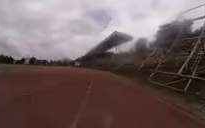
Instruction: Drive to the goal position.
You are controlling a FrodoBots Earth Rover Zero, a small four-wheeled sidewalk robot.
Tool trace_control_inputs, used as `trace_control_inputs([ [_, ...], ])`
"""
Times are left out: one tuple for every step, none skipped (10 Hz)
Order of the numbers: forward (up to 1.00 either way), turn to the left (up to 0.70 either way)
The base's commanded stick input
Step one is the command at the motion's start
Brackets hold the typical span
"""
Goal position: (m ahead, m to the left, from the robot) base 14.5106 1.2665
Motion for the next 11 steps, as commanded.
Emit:
trace_control_inputs([
  [0.85, 0.0],
  [0.85, 0.0],
  [0.85, 0.0],
  [0.85, 0.0],
  [0.85, 0.0],
  [0.85, 0.0],
  [0.85, 0.0],
  [0.85, 0.0],
  [0.85, 0.0],
  [0.85, 0.0],
  [0.85, 0.0],
])
